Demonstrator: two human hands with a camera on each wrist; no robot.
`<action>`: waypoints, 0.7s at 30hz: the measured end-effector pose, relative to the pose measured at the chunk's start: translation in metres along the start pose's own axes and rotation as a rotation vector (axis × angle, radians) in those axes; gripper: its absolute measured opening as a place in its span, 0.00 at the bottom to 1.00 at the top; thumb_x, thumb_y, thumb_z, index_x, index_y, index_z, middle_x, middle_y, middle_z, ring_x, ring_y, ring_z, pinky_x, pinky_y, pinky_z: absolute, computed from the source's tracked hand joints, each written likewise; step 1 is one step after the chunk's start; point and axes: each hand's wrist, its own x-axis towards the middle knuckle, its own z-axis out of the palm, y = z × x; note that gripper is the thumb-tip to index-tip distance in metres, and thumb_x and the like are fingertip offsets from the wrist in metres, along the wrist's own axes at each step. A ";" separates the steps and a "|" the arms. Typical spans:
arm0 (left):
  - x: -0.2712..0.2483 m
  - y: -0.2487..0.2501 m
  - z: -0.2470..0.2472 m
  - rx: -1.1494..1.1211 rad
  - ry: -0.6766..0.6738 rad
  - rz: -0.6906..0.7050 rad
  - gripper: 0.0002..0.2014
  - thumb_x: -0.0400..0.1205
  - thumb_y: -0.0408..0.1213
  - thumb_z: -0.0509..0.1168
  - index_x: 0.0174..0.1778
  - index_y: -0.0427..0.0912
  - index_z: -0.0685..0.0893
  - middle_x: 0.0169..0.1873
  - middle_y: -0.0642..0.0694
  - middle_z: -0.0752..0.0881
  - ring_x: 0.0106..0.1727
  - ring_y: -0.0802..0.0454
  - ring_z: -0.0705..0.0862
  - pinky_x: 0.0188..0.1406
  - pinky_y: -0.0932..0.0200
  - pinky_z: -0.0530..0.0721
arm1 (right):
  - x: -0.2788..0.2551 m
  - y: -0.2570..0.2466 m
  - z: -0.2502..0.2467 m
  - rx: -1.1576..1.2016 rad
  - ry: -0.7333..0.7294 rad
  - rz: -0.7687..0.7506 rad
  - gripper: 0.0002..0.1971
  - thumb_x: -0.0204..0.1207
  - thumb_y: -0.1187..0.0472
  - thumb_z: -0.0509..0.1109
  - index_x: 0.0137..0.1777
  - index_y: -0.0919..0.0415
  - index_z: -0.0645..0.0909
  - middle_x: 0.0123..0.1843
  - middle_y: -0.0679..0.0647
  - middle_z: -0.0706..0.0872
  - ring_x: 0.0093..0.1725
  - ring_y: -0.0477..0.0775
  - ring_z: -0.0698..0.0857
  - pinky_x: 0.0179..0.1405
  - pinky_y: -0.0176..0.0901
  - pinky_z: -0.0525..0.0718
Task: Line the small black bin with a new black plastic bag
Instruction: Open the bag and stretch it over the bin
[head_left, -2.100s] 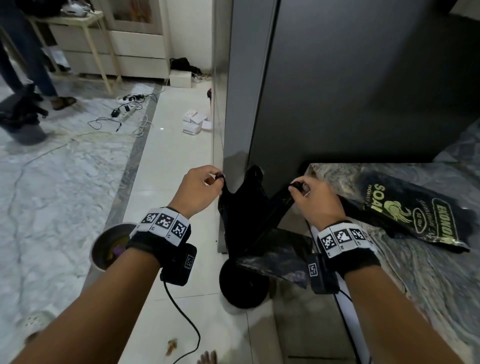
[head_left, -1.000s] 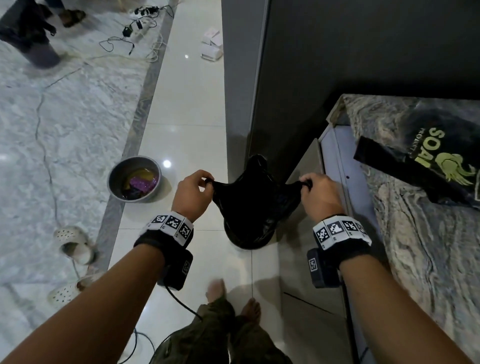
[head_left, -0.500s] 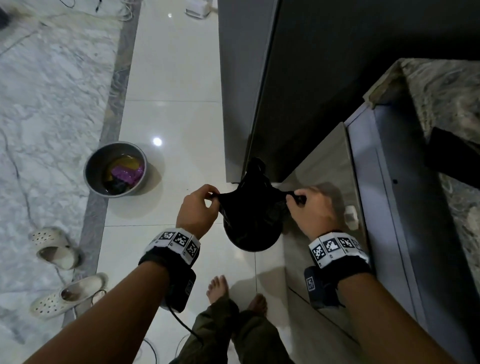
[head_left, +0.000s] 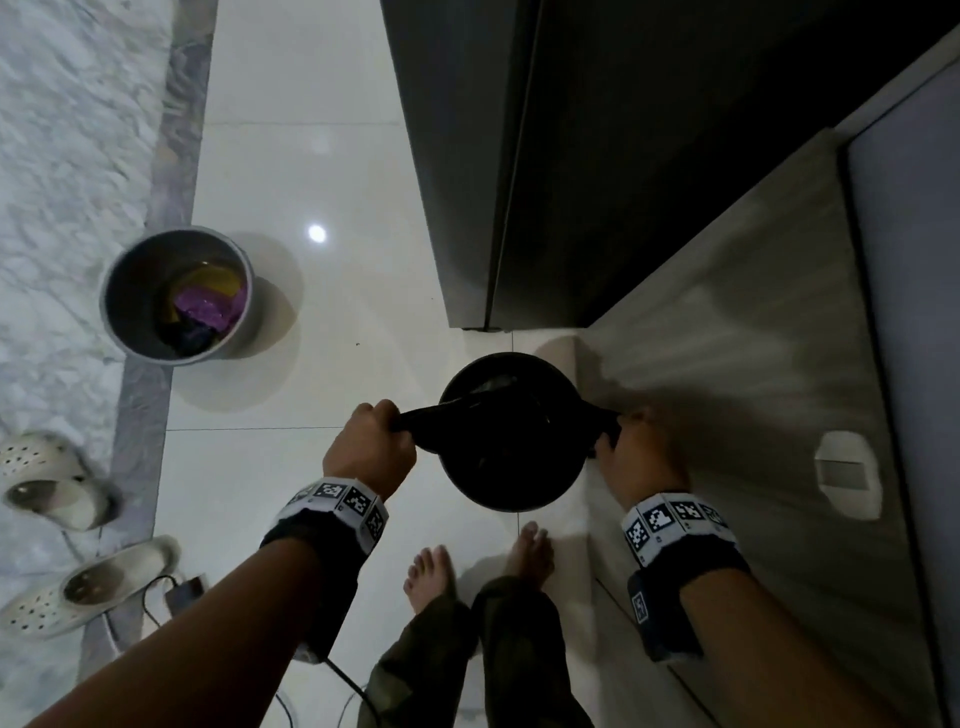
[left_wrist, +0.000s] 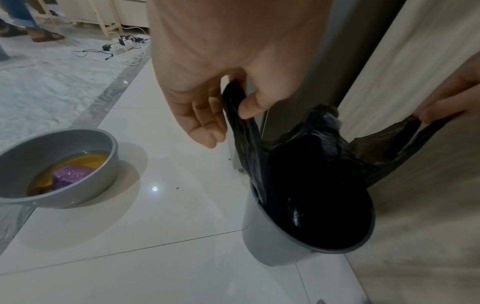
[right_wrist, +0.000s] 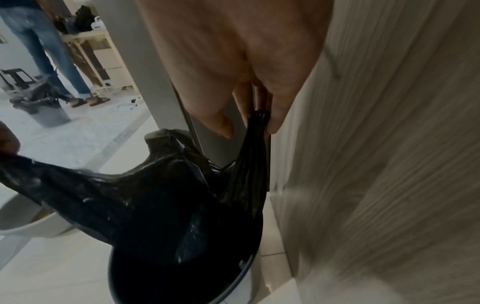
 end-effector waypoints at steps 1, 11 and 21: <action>0.004 0.001 0.006 0.030 -0.004 -0.021 0.13 0.76 0.45 0.58 0.50 0.42 0.81 0.50 0.40 0.81 0.48 0.38 0.83 0.48 0.45 0.84 | 0.007 0.002 0.007 -0.008 0.000 0.002 0.18 0.81 0.57 0.61 0.61 0.71 0.79 0.69 0.66 0.74 0.62 0.68 0.78 0.57 0.55 0.79; 0.045 -0.007 0.067 0.614 0.058 0.089 0.27 0.78 0.62 0.50 0.55 0.47 0.86 0.56 0.44 0.81 0.63 0.41 0.74 0.65 0.36 0.64 | 0.061 0.014 0.071 -0.051 0.023 -0.056 0.22 0.78 0.55 0.67 0.66 0.70 0.72 0.68 0.66 0.74 0.65 0.66 0.77 0.57 0.54 0.80; 0.066 -0.032 0.108 0.466 0.083 0.117 0.30 0.79 0.56 0.48 0.50 0.35 0.86 0.60 0.34 0.83 0.76 0.38 0.68 0.78 0.36 0.46 | 0.095 0.041 0.106 -0.239 0.082 -0.214 0.22 0.70 0.59 0.73 0.64 0.58 0.77 0.69 0.59 0.76 0.69 0.65 0.72 0.59 0.60 0.74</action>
